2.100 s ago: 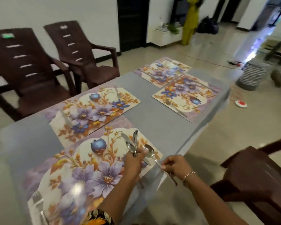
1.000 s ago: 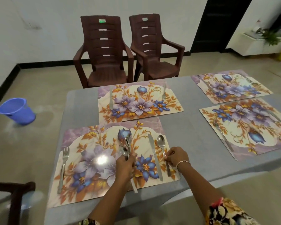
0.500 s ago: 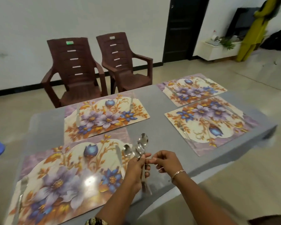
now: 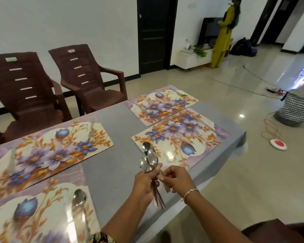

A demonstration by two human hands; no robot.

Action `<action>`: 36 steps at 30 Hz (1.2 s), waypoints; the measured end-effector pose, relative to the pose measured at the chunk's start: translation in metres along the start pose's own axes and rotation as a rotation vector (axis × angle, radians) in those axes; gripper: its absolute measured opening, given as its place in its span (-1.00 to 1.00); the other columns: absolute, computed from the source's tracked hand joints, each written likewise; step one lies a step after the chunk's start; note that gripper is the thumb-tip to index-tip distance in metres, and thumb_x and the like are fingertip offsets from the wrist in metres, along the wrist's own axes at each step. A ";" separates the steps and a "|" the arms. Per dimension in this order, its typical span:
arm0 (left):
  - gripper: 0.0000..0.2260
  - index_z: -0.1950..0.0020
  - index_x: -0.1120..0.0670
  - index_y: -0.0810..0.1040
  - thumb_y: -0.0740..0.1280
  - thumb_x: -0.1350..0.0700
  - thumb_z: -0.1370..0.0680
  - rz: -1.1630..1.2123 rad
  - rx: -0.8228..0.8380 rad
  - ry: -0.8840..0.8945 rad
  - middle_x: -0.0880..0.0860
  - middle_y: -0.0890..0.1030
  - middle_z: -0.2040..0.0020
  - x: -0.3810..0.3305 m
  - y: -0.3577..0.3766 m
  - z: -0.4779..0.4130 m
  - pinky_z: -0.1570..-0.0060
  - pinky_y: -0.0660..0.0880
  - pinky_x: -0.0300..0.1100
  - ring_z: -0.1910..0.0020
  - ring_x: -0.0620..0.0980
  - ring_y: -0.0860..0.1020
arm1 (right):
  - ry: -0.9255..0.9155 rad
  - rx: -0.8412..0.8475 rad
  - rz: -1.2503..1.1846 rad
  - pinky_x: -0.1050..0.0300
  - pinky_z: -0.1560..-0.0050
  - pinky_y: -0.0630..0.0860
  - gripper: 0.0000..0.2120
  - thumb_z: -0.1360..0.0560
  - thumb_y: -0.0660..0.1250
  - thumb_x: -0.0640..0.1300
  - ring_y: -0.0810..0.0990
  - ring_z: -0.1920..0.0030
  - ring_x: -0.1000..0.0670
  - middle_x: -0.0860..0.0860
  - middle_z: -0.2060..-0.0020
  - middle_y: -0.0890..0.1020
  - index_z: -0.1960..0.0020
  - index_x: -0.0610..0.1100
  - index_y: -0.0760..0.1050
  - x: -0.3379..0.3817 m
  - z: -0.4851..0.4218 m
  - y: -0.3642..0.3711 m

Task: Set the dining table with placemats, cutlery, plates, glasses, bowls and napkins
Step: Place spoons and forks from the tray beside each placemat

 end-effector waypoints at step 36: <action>-0.90 0.14 0.26 0.58 0.29 0.28 -0.53 0.128 -0.219 -0.036 0.01 0.51 0.54 0.000 0.204 -0.213 0.64 0.23 -0.40 0.64 -0.18 0.35 | 0.384 -0.025 0.314 0.15 0.38 0.50 -0.82 -0.45 0.32 -0.38 0.46 0.47 -0.02 -0.06 0.47 0.51 0.28 -0.19 0.55 -0.114 -0.316 -0.307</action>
Point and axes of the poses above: each hand's wrist, its own z-axis away from the middle knuckle, its own y-axis out of the palm, x = y × z, the point moved 2 cm from there along -z, towards the middle knuckle
